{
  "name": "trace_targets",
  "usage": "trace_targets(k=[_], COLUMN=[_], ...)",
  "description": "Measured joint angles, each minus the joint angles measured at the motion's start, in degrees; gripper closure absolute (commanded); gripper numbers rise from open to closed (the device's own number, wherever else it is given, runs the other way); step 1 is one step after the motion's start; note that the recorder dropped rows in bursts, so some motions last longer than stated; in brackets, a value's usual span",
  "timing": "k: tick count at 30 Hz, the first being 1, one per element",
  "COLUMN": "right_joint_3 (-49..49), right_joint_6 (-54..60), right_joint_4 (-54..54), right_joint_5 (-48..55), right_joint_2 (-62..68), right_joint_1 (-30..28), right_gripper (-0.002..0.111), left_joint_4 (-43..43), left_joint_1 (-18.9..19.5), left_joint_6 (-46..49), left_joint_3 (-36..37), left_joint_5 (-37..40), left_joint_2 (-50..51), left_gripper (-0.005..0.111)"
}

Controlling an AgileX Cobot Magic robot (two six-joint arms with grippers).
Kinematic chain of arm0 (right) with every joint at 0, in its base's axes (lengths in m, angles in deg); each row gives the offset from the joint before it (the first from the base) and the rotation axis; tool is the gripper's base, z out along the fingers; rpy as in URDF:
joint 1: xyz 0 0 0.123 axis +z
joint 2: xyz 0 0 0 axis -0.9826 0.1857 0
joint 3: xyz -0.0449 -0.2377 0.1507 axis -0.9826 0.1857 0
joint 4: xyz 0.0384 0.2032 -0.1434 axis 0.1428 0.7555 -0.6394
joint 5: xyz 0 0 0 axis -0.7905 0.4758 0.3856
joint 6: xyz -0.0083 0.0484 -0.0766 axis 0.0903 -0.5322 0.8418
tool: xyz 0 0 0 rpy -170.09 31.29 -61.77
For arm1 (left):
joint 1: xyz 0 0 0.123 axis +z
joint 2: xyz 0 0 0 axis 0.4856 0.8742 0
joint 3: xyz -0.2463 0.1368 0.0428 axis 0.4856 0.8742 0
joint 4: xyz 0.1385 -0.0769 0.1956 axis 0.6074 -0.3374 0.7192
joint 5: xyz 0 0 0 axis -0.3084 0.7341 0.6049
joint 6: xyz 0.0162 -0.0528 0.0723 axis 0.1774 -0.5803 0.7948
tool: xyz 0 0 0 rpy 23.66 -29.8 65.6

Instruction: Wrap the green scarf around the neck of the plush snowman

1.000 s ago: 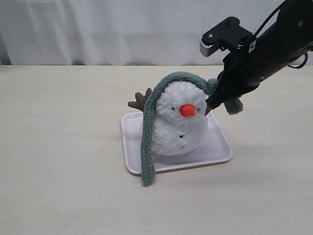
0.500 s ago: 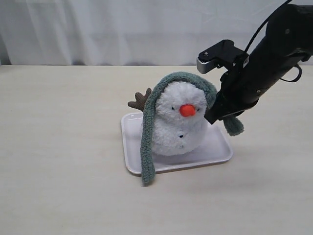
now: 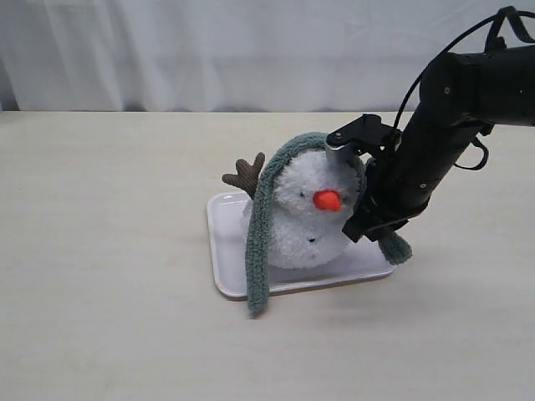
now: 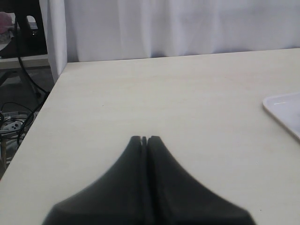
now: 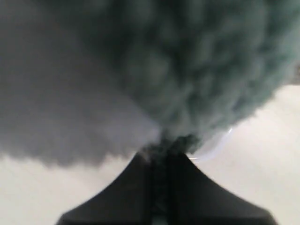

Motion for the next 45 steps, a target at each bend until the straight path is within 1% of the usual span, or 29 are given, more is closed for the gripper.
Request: trace_targets(k=[2,4,12,15,21,22,26,29,33,35,36,38,39,41,45], right_joint_3=[0.0,0.0,0.0,0.0,0.0,-0.14,-0.37,-0.37,-0.37,-0.37,-0.37,-0.37,-0.5,-1.08,-1.71], right_joint_6=[0.0,0.29,1.02,1.02,1.02,1.02,0.2,-0.16,-0.16,-0.16,-0.88,-1.95,-2.09,-1.57,-1.07], right_joint_4=[0.0,0.0,0.0,0.0,0.0,0.0,0.25,3.61,5.35,5.35,5.76,7.51,8.41,9.24,9.48], right_joint_5=[-0.09,-0.09,3.38,4.92,9.43,11.78,15.0,15.93,11.95,7.58,4.28,0.04,-1.71,-3.12,-3.56], right_joint_2=[0.0,0.0,0.0,0.0,-0.4,-1.48,-4.93,-9.25,-13.64,-15.67,-17.04,-18.56,-19.0,-19.14,-18.24], right_joint_1=[0.0,0.0,0.0,0.0,0.0,0.0,0.0,0.0,0.0,0.0,0.0,0.0,0.0,0.0,0.0], right_gripper=[0.103,0.099,0.064,0.059,0.059,0.059,0.059,0.06,0.06,0.06,0.063,0.076,0.079,0.079,0.075], left_joint_4=[0.0,0.0,0.0,0.0,0.0,0.0,0.0,0.0,0.0,0.0,0.0,0.0,0.0,0.0,0.0], left_joint_1=[0.0,0.0,0.0,0.0,0.0,0.0,0.0,0.0,0.0,0.0,0.0,0.0,0.0,0.0,0.0], left_joint_6=[0.0,0.0,0.0,0.0,0.0,0.0,0.0,0.0,0.0,0.0,0.0,0.0,0.0,0.0,0.0], left_joint_3=[0.0,0.0,0.0,0.0,0.0,0.0,0.0,0.0,0.0,0.0,0.0,0.0,0.0,0.0,0.0], left_joint_5=[0.0,0.0,0.0,0.0,0.0,0.0,0.0,0.0,0.0,0.0,0.0,0.0,0.0,0.0,0.0], left_joint_2=[0.0,0.0,0.0,0.0,0.0,0.0,0.0,0.0,0.0,0.0,0.0,0.0,0.0,0.0,0.0], left_gripper=[0.107,0.107,0.107,0.107,0.107,0.107,0.107,0.107,0.107,0.107,0.107,0.107,0.107,0.107,0.107])
